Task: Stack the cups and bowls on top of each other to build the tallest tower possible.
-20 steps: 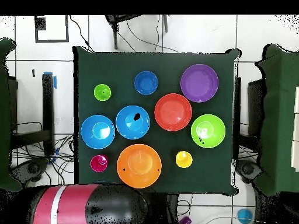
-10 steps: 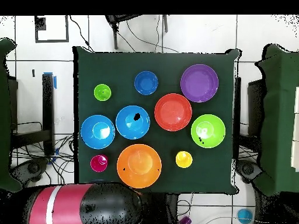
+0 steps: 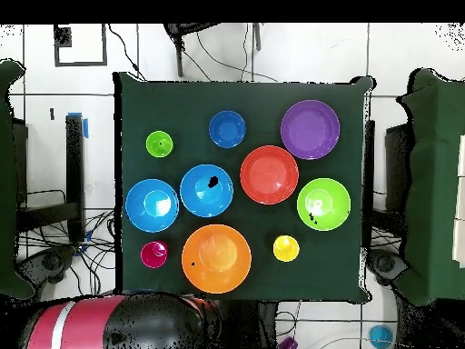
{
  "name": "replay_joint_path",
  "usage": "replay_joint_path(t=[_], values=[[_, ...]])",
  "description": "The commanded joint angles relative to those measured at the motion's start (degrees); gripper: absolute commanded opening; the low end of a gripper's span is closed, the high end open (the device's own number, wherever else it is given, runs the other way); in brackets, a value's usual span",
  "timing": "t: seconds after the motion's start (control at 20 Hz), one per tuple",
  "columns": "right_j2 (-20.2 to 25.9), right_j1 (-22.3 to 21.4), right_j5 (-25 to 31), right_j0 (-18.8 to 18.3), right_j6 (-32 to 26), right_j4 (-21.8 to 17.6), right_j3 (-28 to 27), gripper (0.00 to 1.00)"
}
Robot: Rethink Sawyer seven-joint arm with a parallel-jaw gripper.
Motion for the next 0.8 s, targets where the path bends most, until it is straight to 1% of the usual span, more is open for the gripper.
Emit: replay_joint_path(t=[0.05,0.3,0.6,0.8], values=[[6.46,-2.37,2.70,0.52,9.52,3.52,-7.10,1.00],[6.14,-3.49,3.51,0.93,9.84,3.80,-6.60,1.00],[6.36,-7.54,6.97,0.47,9.55,3.69,-4.71,1.00],[6.96,-8.68,7.72,-0.31,9.62,3.30,-4.49,1.00]])
